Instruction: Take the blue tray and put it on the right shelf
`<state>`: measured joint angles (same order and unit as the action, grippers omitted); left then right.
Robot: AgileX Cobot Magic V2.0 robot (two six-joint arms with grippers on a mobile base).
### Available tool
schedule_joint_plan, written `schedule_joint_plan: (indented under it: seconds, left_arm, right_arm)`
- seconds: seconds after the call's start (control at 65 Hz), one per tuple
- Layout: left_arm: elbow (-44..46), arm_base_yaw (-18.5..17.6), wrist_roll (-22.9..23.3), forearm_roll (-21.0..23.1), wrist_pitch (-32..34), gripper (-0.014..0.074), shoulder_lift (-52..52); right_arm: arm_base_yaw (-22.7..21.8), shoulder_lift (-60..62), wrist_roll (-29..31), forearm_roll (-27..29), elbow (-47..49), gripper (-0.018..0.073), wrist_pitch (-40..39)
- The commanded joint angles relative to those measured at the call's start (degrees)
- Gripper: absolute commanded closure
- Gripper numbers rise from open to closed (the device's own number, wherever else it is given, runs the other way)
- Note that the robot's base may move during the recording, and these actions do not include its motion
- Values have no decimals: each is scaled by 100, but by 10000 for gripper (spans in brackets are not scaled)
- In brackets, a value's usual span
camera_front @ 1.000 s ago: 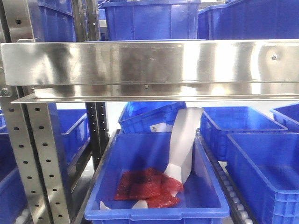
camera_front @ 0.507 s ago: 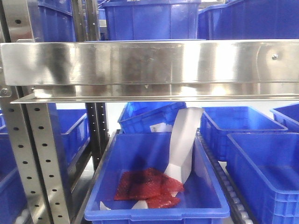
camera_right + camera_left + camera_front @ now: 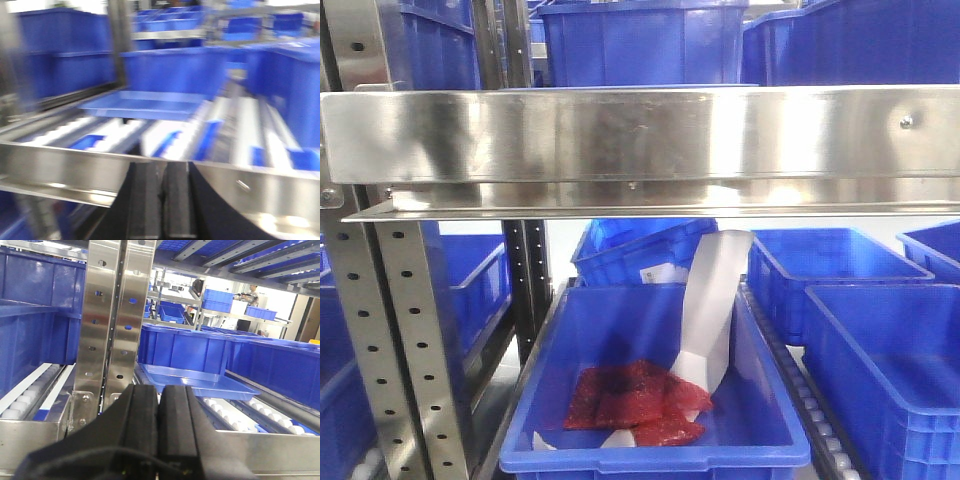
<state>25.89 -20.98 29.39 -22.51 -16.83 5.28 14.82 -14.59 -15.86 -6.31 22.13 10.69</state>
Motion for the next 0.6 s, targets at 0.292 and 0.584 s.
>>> schedule_joint_plan:
  seconds: [0.292,0.584]
  left_arm:
    - [163,-20,26,-19,405,645,63]
    - [163,-20,26,-19,389,645,58]
  right_arm:
    - [-1333,1556,1480,828,-1619,509,-942]
    - [-1360,1637,1474,828,-2249,509,-1660]
